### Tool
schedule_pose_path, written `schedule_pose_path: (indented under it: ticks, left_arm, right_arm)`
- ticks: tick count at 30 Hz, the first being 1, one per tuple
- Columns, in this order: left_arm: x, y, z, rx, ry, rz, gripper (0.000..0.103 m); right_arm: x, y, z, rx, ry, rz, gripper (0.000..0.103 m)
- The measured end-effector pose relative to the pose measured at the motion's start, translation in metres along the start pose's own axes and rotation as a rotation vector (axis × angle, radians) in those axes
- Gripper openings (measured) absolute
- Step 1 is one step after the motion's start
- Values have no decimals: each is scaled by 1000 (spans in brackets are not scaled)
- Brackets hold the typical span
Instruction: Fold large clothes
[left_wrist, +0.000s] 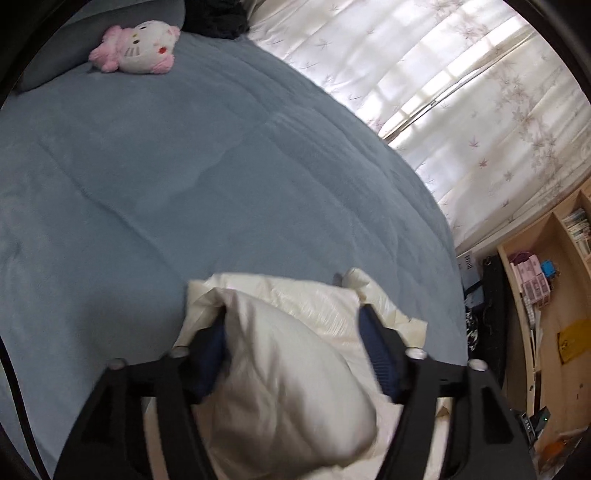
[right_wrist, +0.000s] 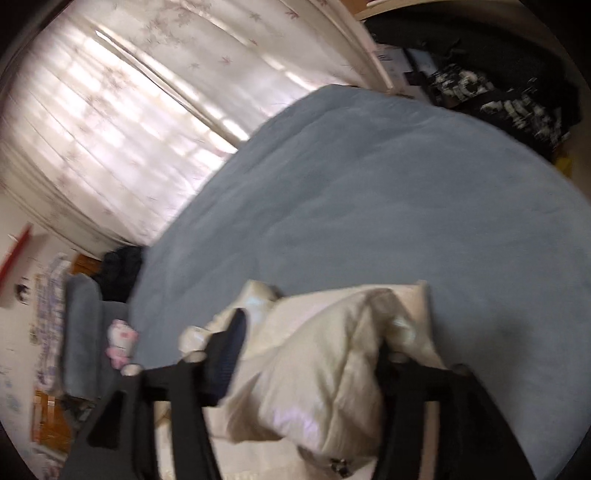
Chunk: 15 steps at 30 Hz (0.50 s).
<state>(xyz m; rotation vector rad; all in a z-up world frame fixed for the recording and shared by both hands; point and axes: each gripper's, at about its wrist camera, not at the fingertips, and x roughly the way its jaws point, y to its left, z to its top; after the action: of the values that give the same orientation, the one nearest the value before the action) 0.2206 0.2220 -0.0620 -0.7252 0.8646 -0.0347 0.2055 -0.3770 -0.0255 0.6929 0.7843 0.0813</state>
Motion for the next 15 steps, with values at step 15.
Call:
schedule_pose_path:
  ticks: [15]
  left_arm:
    - [-14, 6, 24, 11, -164, -7, 86]
  right_arm:
    - [9, -12, 45, 194, -97, 191, 99]
